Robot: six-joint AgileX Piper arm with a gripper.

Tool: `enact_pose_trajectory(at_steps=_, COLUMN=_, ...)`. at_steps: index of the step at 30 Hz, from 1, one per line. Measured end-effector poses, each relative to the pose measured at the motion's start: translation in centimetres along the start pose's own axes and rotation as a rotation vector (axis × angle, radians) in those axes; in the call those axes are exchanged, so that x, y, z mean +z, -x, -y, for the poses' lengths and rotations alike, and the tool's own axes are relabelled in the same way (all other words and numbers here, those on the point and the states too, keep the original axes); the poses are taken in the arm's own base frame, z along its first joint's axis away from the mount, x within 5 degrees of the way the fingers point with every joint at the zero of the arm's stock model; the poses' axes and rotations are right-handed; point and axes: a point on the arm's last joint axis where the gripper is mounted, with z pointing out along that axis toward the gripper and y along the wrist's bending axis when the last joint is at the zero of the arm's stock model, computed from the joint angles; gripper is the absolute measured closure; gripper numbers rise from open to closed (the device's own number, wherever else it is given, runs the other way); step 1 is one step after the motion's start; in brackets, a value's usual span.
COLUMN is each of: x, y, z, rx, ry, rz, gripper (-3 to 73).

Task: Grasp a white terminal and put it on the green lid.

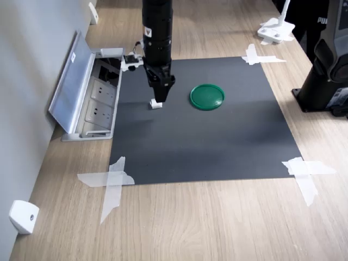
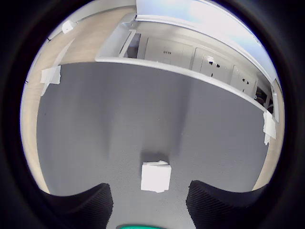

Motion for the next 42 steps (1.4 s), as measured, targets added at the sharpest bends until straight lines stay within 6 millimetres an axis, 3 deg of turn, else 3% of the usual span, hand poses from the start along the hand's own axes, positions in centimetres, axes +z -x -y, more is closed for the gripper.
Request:
enact_pose_trajectory(at_steps=4, x=1.2, y=0.0, z=0.1, rx=-0.002, ry=-0.002, rz=-0.017, gripper=3.8)
enact_pose_trajectory(at_steps=16, x=2.1, y=0.2, z=0.3, rx=-0.007, ry=-0.013, rz=-0.013, gripper=5.6)
enact_pose_trajectory(at_steps=42, x=2.3, y=0.4, z=0.4, rx=-0.019, ry=-0.019, rz=0.006, gripper=12.0)
